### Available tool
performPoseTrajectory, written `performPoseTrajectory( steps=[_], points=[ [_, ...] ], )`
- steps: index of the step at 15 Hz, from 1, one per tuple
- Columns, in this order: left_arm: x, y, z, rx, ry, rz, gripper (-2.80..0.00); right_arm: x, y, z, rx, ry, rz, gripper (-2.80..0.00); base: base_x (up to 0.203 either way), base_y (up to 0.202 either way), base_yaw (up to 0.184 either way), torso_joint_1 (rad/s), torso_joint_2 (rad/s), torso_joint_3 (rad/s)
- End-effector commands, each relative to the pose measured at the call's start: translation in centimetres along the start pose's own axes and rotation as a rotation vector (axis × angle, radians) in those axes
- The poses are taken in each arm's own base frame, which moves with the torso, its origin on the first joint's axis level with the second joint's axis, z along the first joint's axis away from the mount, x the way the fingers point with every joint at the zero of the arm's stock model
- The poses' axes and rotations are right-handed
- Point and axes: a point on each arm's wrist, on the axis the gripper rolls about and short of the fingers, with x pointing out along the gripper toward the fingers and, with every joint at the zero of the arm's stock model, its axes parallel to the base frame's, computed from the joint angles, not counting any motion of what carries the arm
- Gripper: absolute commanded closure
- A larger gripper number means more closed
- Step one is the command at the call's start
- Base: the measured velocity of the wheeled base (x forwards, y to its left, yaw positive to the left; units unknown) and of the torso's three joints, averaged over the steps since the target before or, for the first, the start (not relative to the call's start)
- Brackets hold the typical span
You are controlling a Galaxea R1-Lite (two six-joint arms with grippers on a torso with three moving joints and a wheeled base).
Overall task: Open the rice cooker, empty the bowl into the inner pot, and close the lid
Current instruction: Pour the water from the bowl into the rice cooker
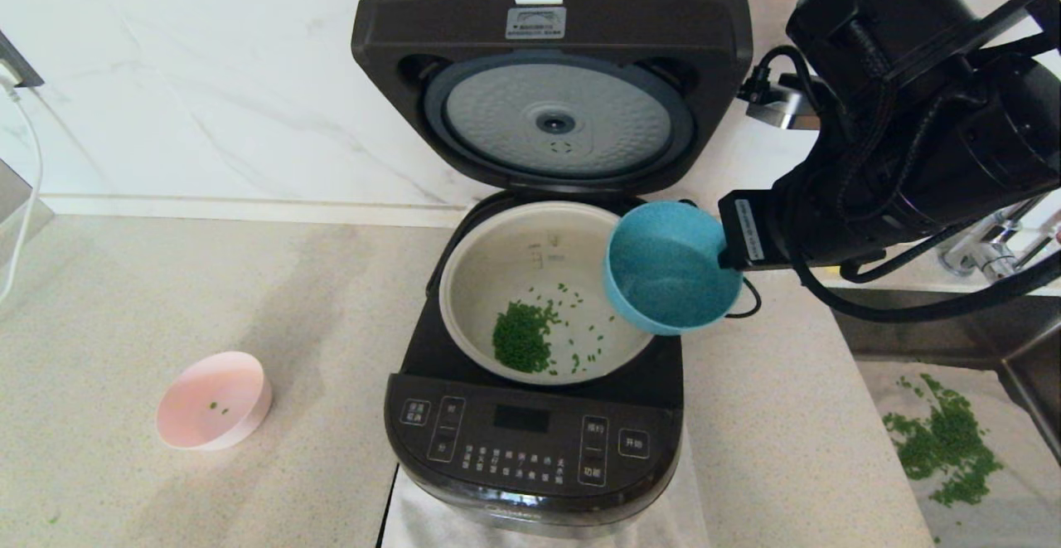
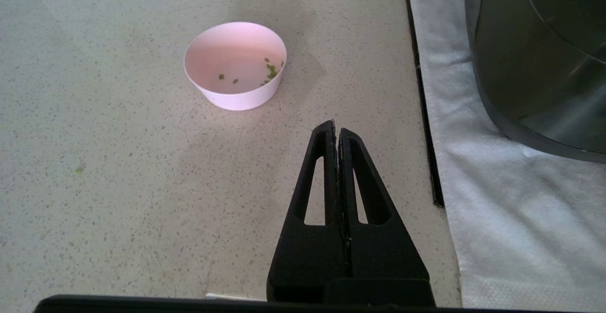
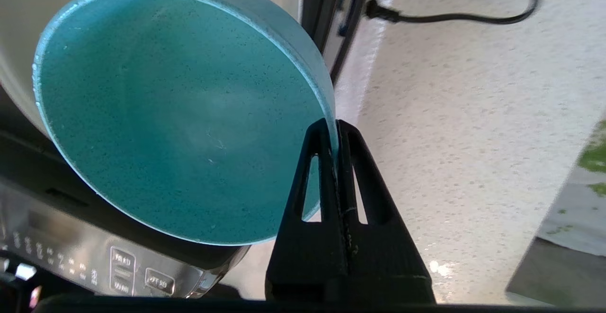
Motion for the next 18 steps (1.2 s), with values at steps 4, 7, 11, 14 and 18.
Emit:
performPoseTrajectory(
  steps=[4, 7, 11, 14, 18],
  points=[
    [0.1, 0.0, -0.2, 0.000, 0.007, 0.000, 0.00, -1.9, -0.6, -0.2, -0.001, -0.017, -0.004, 0.00, 0.000, 0.000, 0.000, 0.000, 0.00, 0.000],
    [0.1, 0.0, -0.2, 0.000, 0.007, 0.000, 0.00, -2.6, -0.4, -0.3, -0.007, -0.024, 0.011, 0.00, 0.000, 0.000, 0.000, 0.000, 0.00, 0.000],
    [0.1, 0.0, -0.2, 0.000, 0.007, 0.000, 0.00, -3.2, 0.3, -0.9, -0.030, -0.013, 0.037, 0.00, 0.000, 0.000, 0.000, 0.000, 0.00, 0.000],
    [0.1, 0.0, -0.2, 0.000, 0.007, 0.000, 0.00, -3.2, 1.3, -1.4, -0.057, 0.002, 0.053, 0.00, 0.000, 0.000, 0.000, 0.000, 0.00, 0.000],
    [0.1, 0.0, -0.2, 0.000, 0.007, 0.000, 0.00, -2.9, 1.7, -1.7, -0.068, 0.012, 0.039, 0.00, 0.000, 0.000, 0.000, 0.000, 0.00, 0.000]
  ],
)
